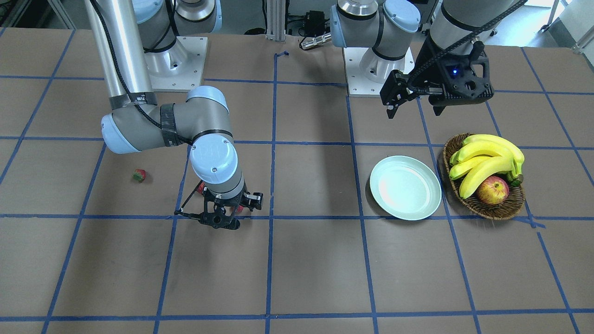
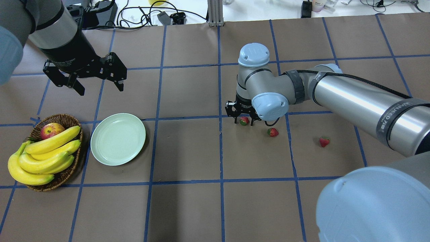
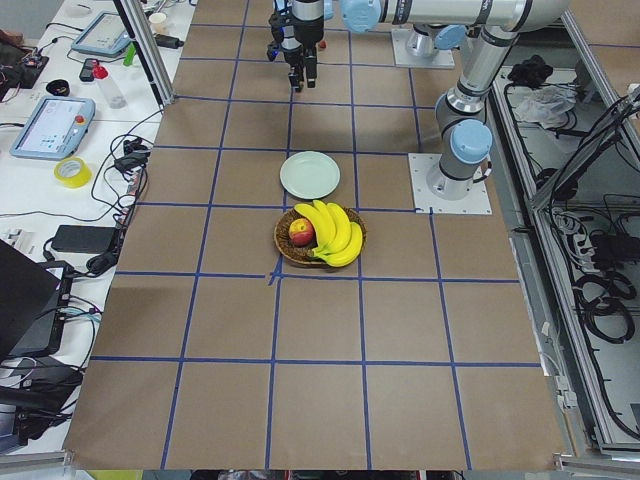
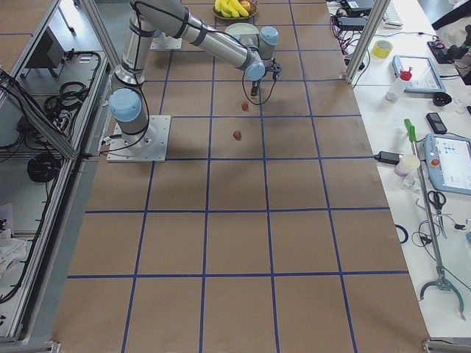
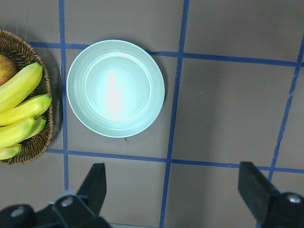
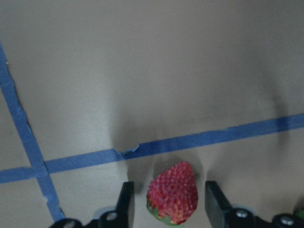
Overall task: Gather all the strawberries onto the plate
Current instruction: 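Reach the right gripper down to the strawberry nearest the plate and grasp it, then carry the strawberry toward the plate and release it on the table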
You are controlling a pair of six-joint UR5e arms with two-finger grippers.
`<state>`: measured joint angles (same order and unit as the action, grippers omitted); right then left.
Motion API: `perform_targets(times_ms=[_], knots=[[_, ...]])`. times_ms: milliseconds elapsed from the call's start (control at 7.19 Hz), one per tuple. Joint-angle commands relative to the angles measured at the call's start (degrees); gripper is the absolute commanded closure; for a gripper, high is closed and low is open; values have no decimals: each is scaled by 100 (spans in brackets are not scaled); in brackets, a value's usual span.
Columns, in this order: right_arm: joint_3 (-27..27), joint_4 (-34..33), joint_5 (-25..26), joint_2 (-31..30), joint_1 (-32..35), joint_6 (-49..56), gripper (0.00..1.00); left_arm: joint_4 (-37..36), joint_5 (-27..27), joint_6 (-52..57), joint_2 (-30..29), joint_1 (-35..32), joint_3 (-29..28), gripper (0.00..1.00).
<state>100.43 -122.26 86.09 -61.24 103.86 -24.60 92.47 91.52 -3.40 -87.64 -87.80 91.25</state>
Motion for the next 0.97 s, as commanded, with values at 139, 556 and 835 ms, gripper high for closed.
perform_targets(times_ms=[139,556,835], knots=[[-84,44,66,-98,3,34,100,-19,-2,-3,2,0,-2,0],[-357,98,-723,-337,554,-167,100,-116,-2,-12,10,0,7,0],[-392,19,-1165,57,1308,-569,100,-124,-46,-29,10,-9,7,0]])
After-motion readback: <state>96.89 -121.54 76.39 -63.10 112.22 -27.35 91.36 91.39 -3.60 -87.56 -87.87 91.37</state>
